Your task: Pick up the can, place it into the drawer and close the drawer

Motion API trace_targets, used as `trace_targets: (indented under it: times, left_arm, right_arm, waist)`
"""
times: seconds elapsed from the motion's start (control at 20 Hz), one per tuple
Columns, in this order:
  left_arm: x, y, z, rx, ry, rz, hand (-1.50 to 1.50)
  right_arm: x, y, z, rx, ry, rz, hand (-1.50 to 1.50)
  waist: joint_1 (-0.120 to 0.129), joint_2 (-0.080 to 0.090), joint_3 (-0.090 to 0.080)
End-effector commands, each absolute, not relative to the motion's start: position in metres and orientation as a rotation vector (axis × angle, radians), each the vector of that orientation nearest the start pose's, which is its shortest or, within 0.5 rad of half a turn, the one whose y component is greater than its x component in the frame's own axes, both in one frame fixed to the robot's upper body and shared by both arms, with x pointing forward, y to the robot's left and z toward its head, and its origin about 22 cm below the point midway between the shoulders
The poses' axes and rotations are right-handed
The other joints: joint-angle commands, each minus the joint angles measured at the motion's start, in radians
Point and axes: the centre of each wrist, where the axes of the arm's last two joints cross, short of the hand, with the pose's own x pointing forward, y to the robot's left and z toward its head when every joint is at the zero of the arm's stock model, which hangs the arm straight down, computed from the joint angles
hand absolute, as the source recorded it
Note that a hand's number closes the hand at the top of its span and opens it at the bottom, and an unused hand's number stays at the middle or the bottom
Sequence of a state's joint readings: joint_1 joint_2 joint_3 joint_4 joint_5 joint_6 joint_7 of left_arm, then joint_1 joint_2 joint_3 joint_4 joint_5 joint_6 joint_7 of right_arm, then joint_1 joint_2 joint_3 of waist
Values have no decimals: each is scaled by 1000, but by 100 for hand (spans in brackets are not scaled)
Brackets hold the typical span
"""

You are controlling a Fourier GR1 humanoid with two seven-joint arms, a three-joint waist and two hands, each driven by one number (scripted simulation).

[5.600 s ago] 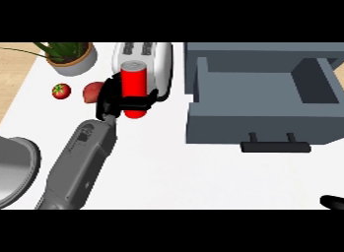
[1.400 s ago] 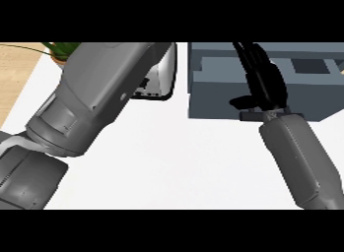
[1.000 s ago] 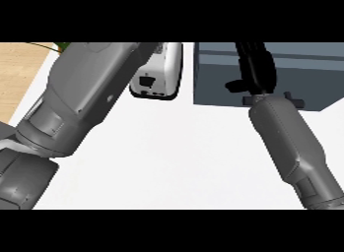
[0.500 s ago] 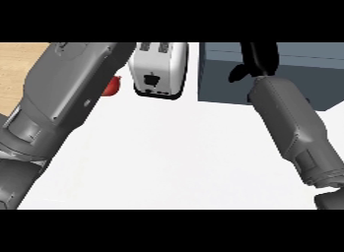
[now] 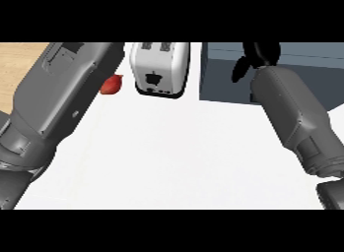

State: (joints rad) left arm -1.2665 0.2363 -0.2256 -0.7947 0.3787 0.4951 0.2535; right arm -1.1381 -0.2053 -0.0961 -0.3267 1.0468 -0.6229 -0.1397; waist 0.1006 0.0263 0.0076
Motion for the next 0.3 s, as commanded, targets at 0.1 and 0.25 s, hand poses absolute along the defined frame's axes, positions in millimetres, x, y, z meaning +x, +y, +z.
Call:
trace_targets:
  times: [0.1,0.25]
  left_arm:
    - [433,123,250,57,-1687,-36,-150]
    - [430,131,241,54,-1687,-16,-150]
  right_arm:
    - [472,-167,144,-1170,-1926,658,-150]
    - [476,-167,159,-1139,-1948,633,-150]
  waist:
    - [30,-12,-6]
    - [21,-7,-7]
